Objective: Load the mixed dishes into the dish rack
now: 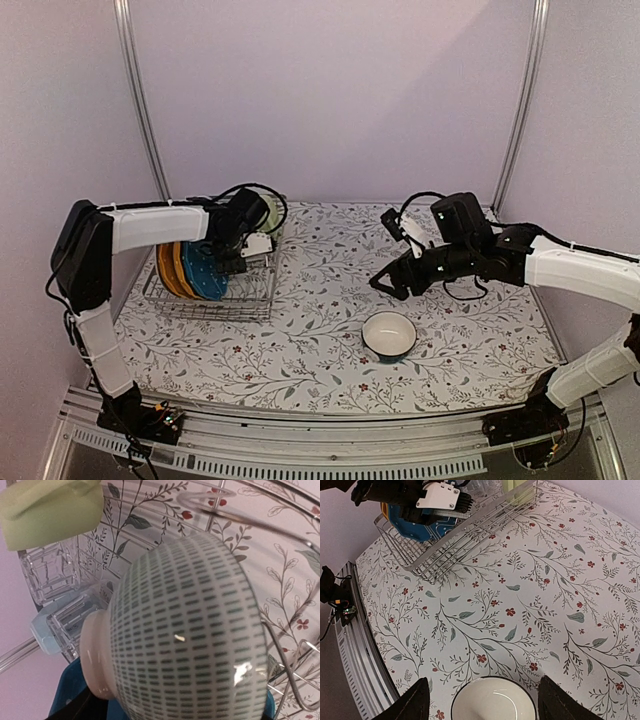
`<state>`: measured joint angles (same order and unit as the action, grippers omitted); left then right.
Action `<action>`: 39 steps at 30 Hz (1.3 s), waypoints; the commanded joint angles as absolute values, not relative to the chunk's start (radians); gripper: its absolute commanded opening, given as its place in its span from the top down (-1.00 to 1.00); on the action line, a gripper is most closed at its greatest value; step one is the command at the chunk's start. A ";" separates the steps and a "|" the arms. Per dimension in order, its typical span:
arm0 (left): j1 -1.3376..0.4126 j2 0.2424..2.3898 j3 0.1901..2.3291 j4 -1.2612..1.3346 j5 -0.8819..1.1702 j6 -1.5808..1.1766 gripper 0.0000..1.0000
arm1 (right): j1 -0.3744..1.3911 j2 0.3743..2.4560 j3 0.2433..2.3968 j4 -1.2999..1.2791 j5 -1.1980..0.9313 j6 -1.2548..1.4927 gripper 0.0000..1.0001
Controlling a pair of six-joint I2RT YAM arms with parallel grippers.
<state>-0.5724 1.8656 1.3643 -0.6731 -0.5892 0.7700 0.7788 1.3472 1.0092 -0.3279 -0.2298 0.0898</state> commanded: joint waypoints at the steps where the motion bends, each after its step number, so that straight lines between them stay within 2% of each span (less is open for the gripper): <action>1: -0.576 1.827 1.365 -0.727 -0.620 0.765 -0.41 | 0.784 1.324 0.990 -0.321 -0.214 0.100 -0.46; 13: -0.606 1.770 1.365 -0.782 -0.632 0.743 -0.51 | 0.782 1.337 0.994 -0.323 -0.203 0.105 -0.46; 24: -0.629 1.632 1.339 -0.872 -0.546 0.615 -0.56 | 0.781 1.350 0.987 -0.455 -0.052 0.169 -0.46; 27: -0.631 1.570 1.341 -0.832 -0.489 0.582 -0.65 | 0.779 1.363 0.984 -0.522 -0.018 0.202 -0.46; 31: -0.643 1.492 1.354 -0.750 -0.468 0.538 -0.96 | 0.780 1.399 0.970 -0.598 -0.040 0.246 -0.46; 39: -0.681 1.374 1.375 -0.662 -0.341 0.377 -0.99 | 0.779 1.456 0.904 -0.610 -0.087 0.266 -0.34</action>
<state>-0.6445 1.4200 1.3609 -0.7284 -0.4412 0.4835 0.7788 1.4246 0.9260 -0.5800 -0.0650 0.2440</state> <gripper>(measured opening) 0.996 0.697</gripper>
